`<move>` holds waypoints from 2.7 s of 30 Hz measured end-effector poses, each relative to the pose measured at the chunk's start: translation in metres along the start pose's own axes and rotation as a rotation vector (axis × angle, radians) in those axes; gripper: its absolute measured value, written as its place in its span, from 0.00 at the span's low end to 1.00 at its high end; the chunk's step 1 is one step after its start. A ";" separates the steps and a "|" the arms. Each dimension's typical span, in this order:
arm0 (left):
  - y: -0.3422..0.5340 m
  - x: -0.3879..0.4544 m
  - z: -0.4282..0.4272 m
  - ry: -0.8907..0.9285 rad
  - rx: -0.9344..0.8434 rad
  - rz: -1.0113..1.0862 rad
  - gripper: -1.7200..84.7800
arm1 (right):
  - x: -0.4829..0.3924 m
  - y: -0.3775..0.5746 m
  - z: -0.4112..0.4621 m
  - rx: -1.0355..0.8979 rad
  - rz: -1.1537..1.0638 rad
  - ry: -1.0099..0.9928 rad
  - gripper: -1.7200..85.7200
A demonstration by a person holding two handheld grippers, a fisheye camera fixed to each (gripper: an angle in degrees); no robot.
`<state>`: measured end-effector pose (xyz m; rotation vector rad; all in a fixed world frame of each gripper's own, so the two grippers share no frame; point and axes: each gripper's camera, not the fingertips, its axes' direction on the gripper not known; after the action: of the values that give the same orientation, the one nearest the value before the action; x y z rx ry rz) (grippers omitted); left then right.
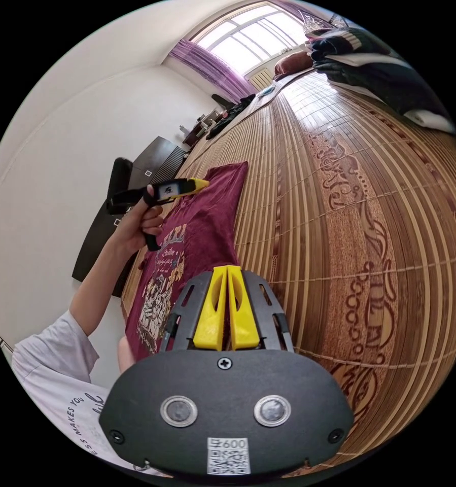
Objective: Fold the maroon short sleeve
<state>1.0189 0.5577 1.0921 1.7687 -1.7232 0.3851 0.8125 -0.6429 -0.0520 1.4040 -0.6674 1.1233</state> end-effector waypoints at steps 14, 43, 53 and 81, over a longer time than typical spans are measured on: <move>-0.094 -0.022 0.083 -0.175 -0.023 0.117 0.02 | 0.006 -0.001 -0.006 0.006 -0.003 0.008 0.01; -0.063 -0.120 0.220 0.288 -0.186 0.215 0.02 | 0.039 0.015 -0.010 0.002 -0.007 0.015 0.01; -0.061 -0.173 0.291 0.089 0.014 0.180 0.02 | 0.055 0.033 -0.004 0.004 -0.010 0.018 0.01; 0.656 -0.044 0.405 -0.900 0.722 0.327 0.03 | 0.064 0.138 0.059 0.000 -0.080 0.141 0.01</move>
<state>0.2896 0.3800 0.9110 2.3802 -2.7788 0.4093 0.7283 -0.7104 0.0699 1.3262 -0.5062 1.1466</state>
